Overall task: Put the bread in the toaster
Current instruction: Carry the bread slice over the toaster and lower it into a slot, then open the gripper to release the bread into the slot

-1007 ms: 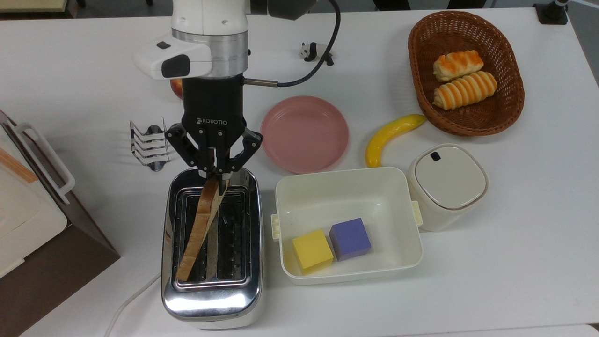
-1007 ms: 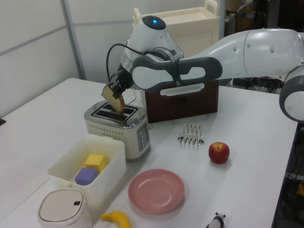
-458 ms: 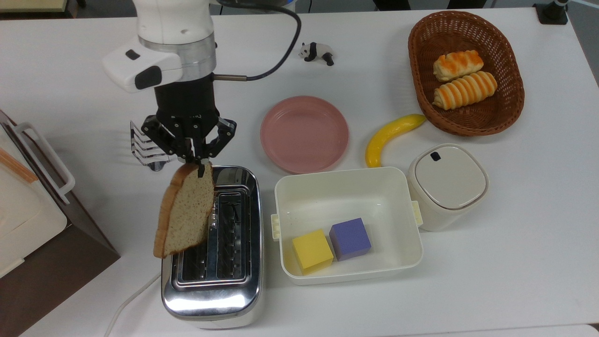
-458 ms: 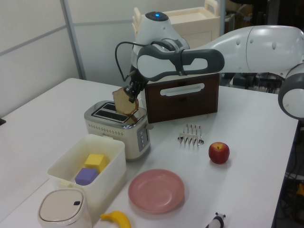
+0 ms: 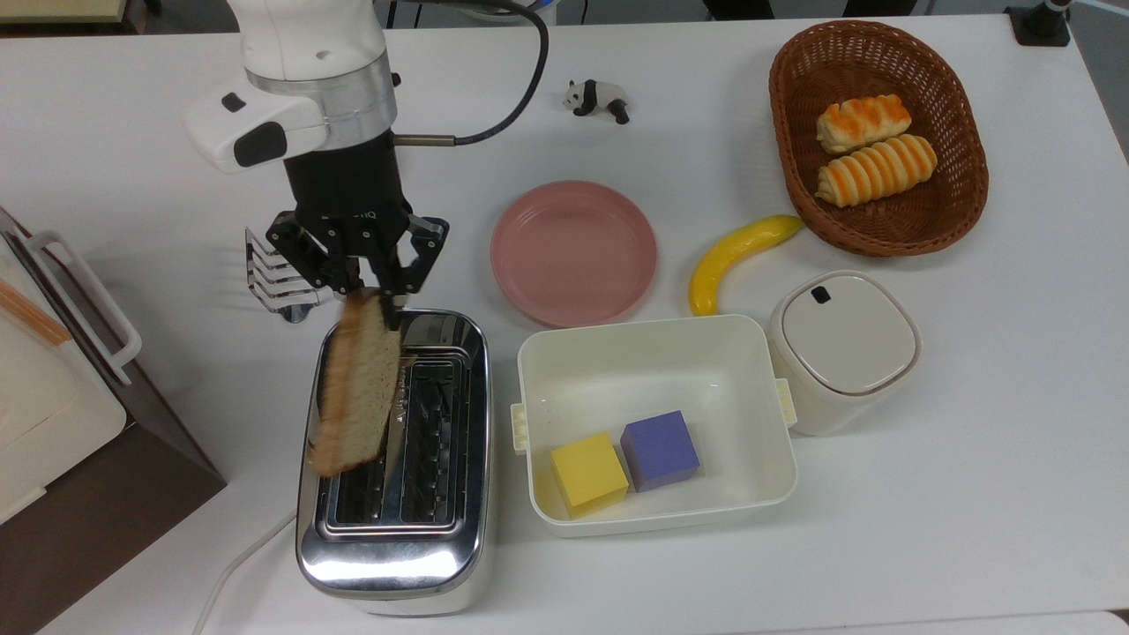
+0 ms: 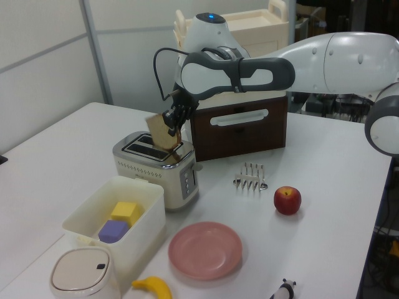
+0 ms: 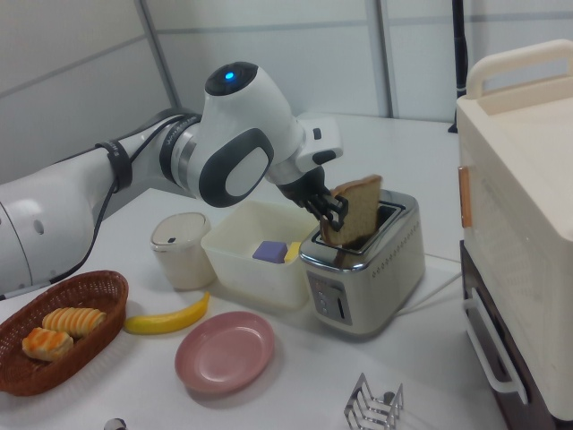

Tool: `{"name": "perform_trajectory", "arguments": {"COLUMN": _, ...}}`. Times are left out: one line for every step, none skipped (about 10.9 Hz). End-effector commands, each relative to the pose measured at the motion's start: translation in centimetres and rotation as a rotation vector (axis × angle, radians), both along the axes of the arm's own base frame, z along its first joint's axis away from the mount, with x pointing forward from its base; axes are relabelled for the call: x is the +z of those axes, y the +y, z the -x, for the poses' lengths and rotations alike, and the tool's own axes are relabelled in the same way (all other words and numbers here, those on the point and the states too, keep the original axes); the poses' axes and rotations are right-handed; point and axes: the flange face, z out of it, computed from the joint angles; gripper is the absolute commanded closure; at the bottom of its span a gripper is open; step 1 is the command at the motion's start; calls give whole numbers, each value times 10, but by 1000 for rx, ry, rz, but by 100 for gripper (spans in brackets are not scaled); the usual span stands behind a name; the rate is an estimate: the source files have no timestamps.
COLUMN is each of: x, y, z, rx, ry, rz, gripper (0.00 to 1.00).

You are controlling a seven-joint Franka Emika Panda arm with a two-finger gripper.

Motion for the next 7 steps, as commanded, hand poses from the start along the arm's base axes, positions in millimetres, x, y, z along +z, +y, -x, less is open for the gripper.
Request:
{"name": "perform_trajectory", "arguments": {"x": -3, "y": 10, "z": 1, "rx": -42, "ry": -9, "rz": -30, "gripper": 0}}
{"name": "perform_trajectory", "arguments": {"x": -6, "y": 12, "z": 1, "rx": -39, "ry": -6, "rz": -29, "gripper": 0}}
{"name": "perform_trajectory", "arguments": {"x": -6, "y": 11, "z": 1, "rx": -39, "ry": -6, "rz": -28, "gripper": 0}}
{"name": "perform_trajectory", "arguments": {"x": -5, "y": 10, "z": 0, "rx": -40, "ry": -9, "rz": -28, "gripper": 0}}
{"name": "perform_trajectory", "arguments": {"x": -3, "y": 10, "z": 0, "rx": -40, "ry": -12, "rz": -27, "gripper": 0}}
{"name": "perform_trajectory", "arguments": {"x": -1, "y": 9, "z": -1, "rx": -40, "ry": -31, "rz": -25, "gripper": 0}}
{"name": "perform_trajectory", "arguments": {"x": 0, "y": 9, "z": -2, "rx": -41, "ry": -43, "rz": -22, "gripper": 0}}
